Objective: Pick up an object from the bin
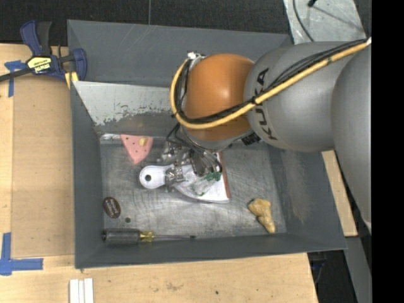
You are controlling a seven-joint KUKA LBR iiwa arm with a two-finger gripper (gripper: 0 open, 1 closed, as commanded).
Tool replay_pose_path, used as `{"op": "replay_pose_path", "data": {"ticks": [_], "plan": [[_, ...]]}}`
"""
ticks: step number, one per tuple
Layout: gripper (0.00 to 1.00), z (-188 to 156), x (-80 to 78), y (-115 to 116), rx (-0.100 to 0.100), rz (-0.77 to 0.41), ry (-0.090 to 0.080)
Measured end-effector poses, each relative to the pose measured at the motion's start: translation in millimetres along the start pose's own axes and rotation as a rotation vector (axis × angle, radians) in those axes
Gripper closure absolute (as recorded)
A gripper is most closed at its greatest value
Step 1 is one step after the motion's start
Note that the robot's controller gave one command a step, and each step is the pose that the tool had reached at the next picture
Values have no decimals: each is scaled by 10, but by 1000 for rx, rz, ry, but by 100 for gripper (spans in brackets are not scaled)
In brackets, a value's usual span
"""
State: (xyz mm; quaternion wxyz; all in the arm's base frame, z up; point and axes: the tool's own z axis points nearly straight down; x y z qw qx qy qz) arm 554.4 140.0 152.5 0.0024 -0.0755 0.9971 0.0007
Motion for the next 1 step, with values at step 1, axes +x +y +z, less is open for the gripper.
{"op": "replay_pose_path", "data": {"ticks": [1], "plan": [[100, -26, -2, 0, 0, 0, 0]]}}
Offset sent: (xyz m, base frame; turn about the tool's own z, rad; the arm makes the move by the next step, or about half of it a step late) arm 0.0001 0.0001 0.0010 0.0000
